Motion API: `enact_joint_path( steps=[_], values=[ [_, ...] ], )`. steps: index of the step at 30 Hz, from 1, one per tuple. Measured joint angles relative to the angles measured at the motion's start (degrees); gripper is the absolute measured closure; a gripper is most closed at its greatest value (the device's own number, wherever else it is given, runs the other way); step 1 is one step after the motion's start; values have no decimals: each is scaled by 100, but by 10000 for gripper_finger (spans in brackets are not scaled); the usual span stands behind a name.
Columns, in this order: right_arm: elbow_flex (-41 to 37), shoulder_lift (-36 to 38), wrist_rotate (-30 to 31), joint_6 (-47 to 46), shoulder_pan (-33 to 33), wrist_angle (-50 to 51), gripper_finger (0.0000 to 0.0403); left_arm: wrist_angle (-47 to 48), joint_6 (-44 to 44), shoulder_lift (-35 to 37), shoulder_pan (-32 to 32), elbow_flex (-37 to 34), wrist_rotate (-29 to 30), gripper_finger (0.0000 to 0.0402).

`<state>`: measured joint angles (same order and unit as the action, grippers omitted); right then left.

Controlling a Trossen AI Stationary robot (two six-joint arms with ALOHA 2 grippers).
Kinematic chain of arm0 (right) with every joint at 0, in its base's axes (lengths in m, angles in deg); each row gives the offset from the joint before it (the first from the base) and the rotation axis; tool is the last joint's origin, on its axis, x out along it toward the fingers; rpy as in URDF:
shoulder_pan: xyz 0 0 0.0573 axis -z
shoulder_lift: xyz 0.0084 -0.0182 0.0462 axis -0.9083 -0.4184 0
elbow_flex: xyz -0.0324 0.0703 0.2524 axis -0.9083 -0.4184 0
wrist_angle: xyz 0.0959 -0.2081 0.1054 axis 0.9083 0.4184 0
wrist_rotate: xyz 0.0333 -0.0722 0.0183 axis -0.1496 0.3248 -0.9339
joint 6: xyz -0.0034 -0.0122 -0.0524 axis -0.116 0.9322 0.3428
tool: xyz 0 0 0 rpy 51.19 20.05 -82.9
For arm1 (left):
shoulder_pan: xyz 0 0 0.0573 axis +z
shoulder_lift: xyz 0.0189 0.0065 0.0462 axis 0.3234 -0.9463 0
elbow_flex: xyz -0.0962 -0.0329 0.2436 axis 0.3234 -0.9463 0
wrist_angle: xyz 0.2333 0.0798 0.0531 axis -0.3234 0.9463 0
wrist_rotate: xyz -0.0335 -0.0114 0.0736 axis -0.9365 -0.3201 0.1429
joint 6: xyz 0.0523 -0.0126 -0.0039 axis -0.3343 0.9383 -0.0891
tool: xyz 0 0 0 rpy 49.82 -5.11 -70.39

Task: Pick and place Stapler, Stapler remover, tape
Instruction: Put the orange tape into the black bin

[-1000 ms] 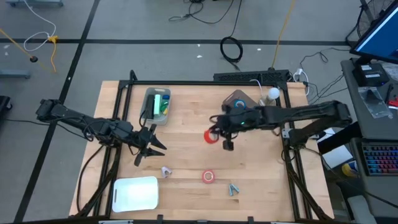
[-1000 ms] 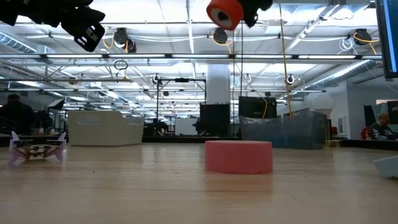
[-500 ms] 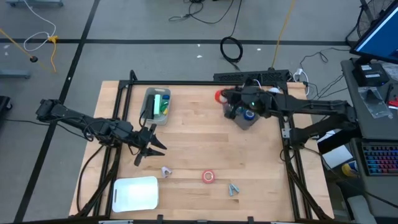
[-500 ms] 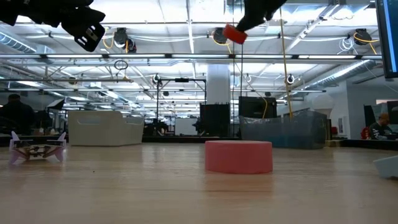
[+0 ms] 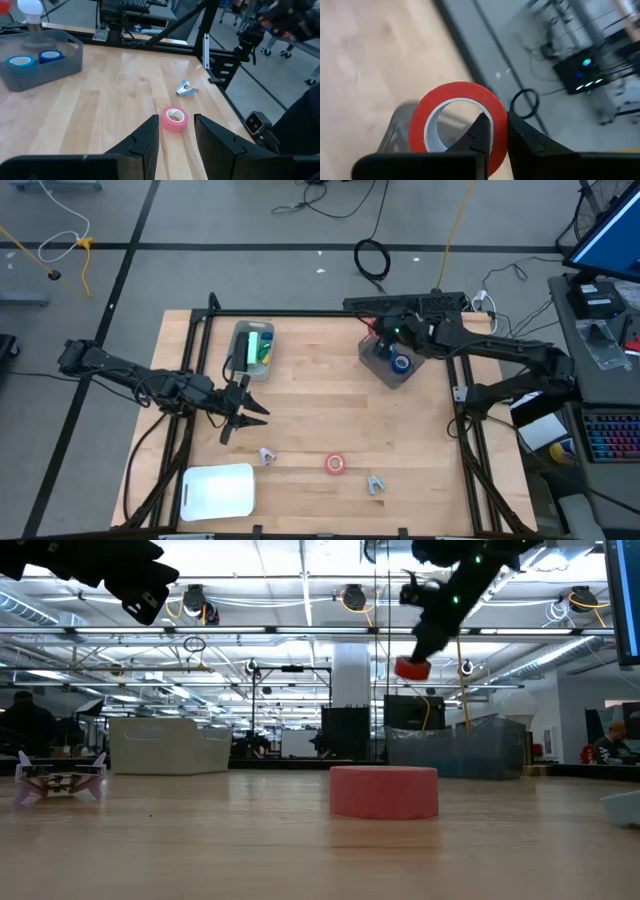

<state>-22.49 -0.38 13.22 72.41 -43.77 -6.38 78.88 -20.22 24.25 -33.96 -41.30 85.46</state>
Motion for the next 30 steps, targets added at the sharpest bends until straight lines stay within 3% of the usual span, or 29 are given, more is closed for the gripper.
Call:
enact_joint_path(
  steps=[6, 13, 30],
  values=[
    [-688, -2, -227, -256, 196, -168, 370, -4, 2, 0, 2, 0, 0, 275],
    [-1275, -22, -907, -398, 328, -558, 371, -5, 38, 0, -1, 1, 0, 275],
    [-1340, -776, -2097, 253, 802, -866, 371, -43, 342, 0, 2, 2, 249, 275]
  ],
)
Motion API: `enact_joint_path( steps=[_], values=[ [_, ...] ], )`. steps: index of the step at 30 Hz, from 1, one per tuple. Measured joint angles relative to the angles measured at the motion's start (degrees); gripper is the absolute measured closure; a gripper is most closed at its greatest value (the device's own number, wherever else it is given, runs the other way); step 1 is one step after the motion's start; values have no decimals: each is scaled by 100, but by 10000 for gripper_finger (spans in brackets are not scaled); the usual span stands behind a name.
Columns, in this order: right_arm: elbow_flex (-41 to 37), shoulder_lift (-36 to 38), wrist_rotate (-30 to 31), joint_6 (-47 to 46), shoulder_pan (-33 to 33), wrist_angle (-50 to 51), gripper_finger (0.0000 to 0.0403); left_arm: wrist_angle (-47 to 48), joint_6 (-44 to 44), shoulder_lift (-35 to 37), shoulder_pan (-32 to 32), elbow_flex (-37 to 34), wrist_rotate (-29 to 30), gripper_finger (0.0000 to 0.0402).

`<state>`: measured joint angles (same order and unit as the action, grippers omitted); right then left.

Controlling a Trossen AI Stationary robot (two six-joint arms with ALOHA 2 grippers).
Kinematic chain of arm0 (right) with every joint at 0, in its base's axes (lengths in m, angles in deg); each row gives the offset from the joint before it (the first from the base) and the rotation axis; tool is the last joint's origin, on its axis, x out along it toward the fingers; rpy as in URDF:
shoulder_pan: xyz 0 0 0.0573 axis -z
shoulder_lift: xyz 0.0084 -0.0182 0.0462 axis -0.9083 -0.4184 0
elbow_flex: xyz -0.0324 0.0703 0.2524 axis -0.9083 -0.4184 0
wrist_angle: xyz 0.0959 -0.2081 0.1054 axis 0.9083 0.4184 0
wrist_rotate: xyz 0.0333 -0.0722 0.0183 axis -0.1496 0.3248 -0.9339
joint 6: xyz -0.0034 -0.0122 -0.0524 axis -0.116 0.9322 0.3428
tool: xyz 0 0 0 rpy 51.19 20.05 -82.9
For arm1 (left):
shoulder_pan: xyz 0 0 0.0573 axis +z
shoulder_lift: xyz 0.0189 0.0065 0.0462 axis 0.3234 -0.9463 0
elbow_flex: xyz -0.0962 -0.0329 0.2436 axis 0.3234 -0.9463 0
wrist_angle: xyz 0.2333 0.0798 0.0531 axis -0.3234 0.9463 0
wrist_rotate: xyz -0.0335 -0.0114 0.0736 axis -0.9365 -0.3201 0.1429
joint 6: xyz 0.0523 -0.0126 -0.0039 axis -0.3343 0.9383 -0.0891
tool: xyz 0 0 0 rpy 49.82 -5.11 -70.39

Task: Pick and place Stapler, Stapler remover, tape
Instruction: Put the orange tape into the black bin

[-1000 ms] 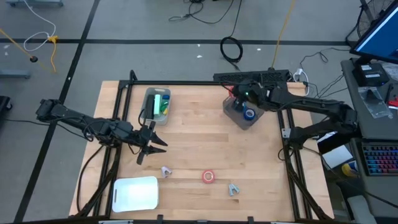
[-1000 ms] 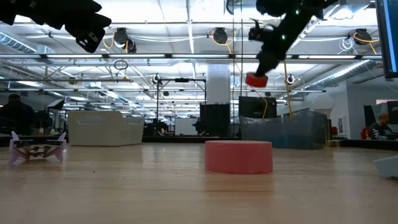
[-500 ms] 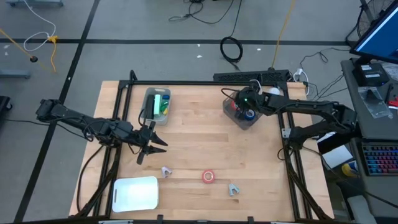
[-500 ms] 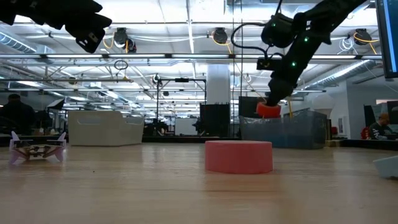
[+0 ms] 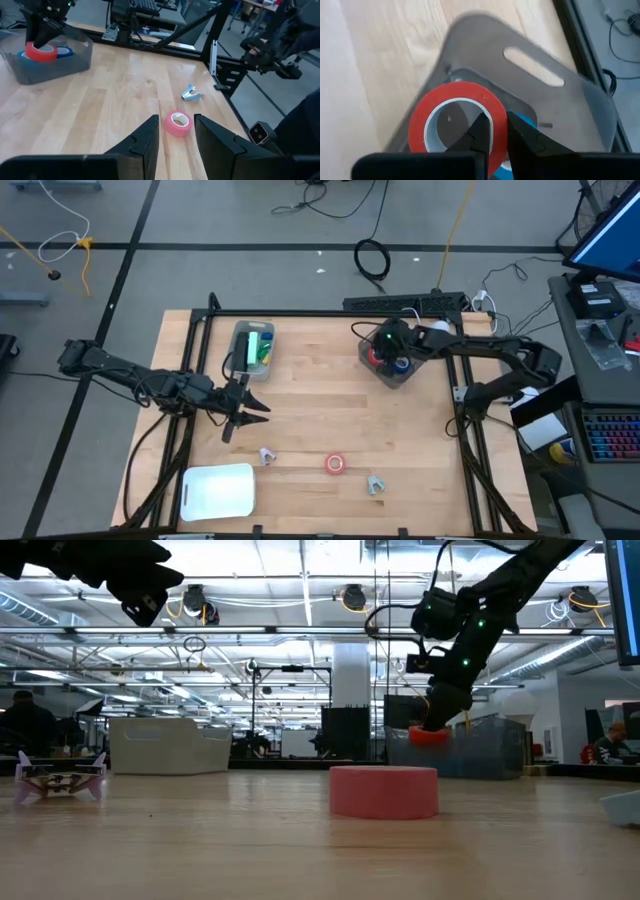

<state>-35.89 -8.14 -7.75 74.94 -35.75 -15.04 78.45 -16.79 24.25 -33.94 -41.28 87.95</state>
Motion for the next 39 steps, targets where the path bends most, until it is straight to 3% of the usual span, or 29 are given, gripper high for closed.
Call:
enact_joint_path(
  steps=[22, 30, 39],
  values=[
    [5, -509, -1020, 584, 391, -344, 366, -178, 39, -1, 0, 0, 2, 275],
    [5, -511, -1046, 587, 391, -336, 362, -177, 23, -1, -1, 0, 2, 275],
    [5, -511, -1042, 708, 389, -334, 321, -177, 22, -1, -1, 0, 2, 275]
  ],
)
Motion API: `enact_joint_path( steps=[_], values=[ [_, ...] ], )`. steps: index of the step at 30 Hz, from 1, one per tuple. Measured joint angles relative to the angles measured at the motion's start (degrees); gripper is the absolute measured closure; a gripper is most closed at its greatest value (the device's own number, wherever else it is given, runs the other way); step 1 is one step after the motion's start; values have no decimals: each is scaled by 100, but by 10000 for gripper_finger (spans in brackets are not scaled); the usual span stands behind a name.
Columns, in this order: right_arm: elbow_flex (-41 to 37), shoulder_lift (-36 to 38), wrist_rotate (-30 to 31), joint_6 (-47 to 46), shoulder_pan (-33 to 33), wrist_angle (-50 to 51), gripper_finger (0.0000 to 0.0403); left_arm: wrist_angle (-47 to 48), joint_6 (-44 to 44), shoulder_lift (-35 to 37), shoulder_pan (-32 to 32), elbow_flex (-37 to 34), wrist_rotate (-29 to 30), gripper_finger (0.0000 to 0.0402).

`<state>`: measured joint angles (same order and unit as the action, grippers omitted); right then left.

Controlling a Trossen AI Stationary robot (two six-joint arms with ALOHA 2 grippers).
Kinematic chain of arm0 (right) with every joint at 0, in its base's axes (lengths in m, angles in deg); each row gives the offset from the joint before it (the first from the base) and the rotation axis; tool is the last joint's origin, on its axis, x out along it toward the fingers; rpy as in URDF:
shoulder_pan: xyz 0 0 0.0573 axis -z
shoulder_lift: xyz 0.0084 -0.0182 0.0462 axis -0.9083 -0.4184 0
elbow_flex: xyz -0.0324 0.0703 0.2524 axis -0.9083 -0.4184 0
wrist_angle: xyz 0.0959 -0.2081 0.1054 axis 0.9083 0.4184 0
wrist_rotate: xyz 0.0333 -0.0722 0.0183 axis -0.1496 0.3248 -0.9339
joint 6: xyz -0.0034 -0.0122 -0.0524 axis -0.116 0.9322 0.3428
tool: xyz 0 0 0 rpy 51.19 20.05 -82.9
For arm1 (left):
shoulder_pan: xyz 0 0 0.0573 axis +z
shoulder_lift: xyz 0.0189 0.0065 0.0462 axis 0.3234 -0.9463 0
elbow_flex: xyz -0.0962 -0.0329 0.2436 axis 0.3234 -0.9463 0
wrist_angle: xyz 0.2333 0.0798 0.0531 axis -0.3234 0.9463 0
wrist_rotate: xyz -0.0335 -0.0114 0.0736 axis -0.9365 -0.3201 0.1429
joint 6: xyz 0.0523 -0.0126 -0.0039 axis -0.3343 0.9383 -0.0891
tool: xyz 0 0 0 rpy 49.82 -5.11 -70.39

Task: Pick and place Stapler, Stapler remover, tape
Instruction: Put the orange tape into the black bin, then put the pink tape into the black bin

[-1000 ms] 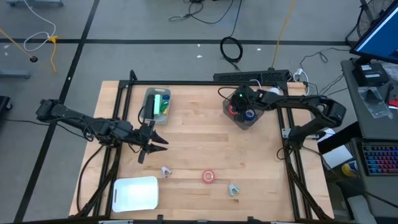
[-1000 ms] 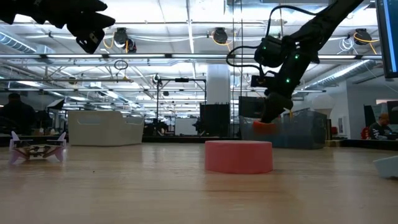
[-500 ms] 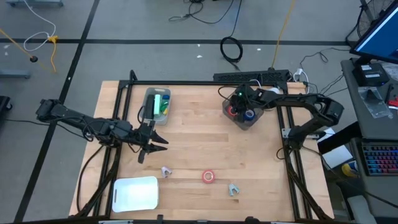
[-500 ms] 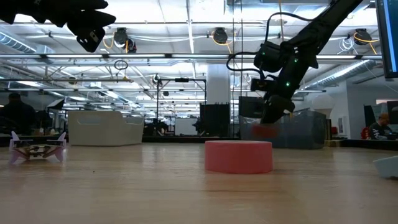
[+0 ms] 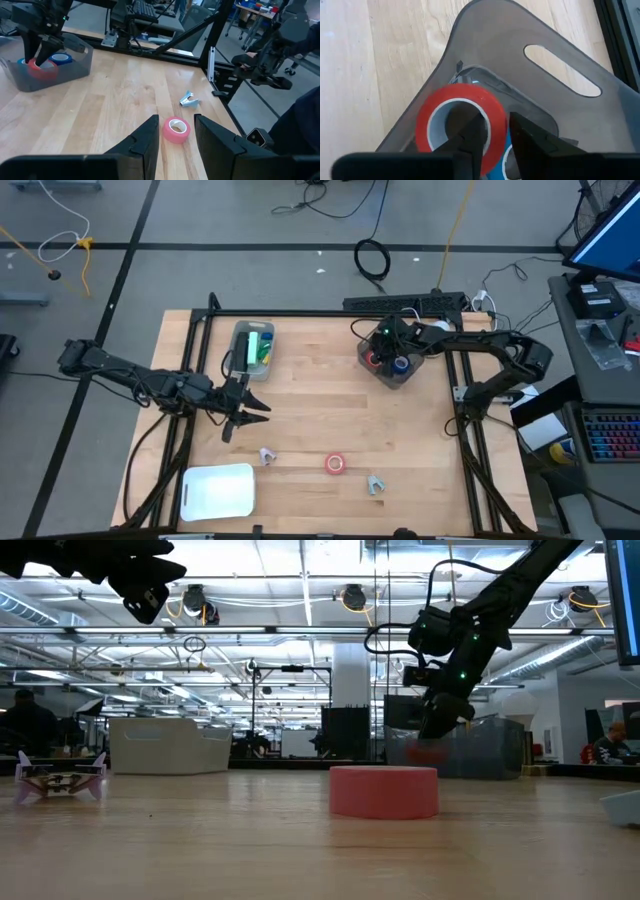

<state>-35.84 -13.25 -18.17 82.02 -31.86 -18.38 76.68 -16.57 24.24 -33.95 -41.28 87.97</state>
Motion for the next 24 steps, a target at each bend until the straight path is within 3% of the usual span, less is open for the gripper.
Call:
enact_joint_path(
  steps=[9, 15, 24],
  values=[
    [0, 183, 402, 138, -12, -400, 283, 2, 2, -1, 0, 0, -1, 275],
    [-2, 1152, 928, 146, -290, -331, 284, 2, -2, -2, -2, 0, -4, 275],
    [0, 2735, 296, -1112, -1556, 135, 285, 11, -35, -2, -2, 0, -9, 275]
  ],
)
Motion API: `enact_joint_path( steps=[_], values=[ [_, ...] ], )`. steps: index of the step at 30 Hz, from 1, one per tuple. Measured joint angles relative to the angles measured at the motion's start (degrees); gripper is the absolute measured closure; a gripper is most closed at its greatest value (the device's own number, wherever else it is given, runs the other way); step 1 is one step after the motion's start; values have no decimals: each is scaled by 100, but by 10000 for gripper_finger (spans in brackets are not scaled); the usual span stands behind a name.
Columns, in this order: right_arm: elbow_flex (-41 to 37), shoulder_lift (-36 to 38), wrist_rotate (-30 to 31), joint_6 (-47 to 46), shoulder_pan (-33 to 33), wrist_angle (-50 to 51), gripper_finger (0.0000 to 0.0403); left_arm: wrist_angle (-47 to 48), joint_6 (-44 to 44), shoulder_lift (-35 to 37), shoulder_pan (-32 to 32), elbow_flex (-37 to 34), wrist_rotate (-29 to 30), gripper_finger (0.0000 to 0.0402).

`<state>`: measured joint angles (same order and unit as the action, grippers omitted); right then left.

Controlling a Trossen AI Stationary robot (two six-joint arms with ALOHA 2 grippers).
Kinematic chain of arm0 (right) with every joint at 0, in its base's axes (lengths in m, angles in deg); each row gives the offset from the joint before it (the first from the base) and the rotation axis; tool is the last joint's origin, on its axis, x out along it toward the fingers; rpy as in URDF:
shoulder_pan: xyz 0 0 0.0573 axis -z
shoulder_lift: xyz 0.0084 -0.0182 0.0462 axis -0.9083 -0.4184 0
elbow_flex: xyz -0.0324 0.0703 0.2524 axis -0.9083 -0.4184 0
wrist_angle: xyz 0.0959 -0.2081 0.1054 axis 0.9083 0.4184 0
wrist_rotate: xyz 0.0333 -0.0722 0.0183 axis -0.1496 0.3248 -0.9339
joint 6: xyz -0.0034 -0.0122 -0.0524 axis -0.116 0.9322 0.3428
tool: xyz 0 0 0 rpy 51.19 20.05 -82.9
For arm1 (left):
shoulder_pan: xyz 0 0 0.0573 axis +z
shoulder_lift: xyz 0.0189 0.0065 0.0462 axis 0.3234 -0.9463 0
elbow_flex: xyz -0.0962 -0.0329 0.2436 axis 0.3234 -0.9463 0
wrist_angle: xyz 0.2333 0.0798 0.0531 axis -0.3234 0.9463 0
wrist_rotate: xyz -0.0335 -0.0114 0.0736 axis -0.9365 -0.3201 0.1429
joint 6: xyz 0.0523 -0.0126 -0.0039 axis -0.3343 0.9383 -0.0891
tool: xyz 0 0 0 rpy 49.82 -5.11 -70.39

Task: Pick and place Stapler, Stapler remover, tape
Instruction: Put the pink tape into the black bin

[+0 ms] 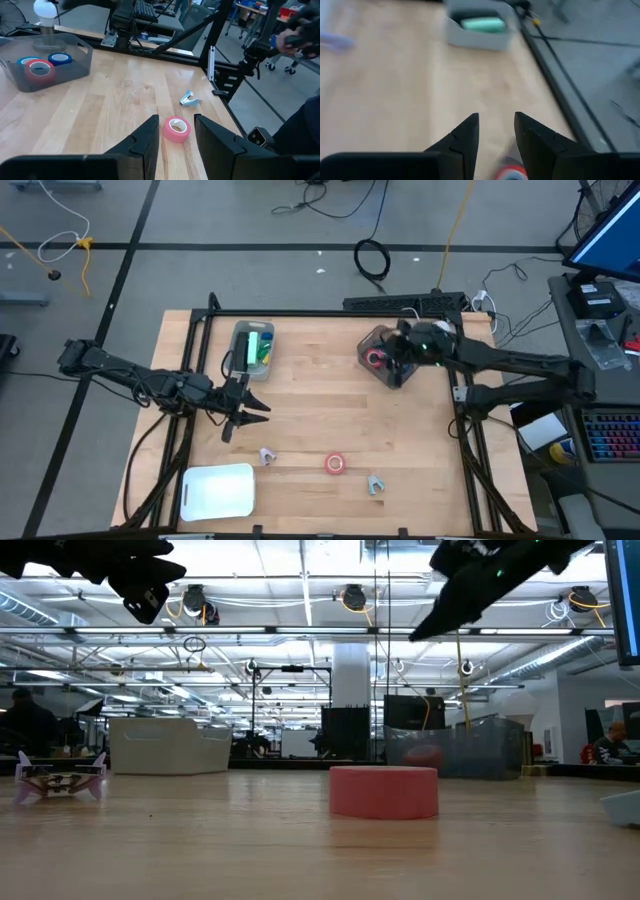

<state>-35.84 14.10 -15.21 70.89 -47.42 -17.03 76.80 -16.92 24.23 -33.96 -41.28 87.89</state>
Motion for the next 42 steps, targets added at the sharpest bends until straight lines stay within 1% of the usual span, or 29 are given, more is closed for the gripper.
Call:
enact_joint_path(
  steps=[4, 9, 14, 18, 25, 29, 31, 35, 42],
  values=[
    [-2, 221, 30, -516, -899, 3, 284, -1, 0, 0, 0, 0, -2, 275],
    [18, 84, 338, -1126, -2009, 15, 284, -3, -17, 2, 0, 0, -17, 275],
    [314, -383, 343, -1549, -2801, 15, 284, -8, -152, 0, 0, 0, -20, 275],
    [742, -946, 335, -1710, -3217, 83, 284, -11, -184, 0, 0, 0, -21, 275],
    [1671, -2061, 295, -1737, -3586, 907, 284, -103, -515, 0, -1, 0, -464, 275],
    [2013, -2575, -20, -1877, -3650, 1080, 284, -99, -592, 0, -31, 0, -548, 275],
    [2111, -2804, -151, -2040, -3672, 1068, 284, -97, -624, 3, -63, 0, -538, 275],
    [2193, -3092, -162, -2198, -3672, 1072, 284, -29, -738, 92, -201, 0, -521, 275],
    [2199, -3448, -193, -2501, -3649, 999, 284, 650, -788, 638, -516, 0, -281, 275]
  ],
)
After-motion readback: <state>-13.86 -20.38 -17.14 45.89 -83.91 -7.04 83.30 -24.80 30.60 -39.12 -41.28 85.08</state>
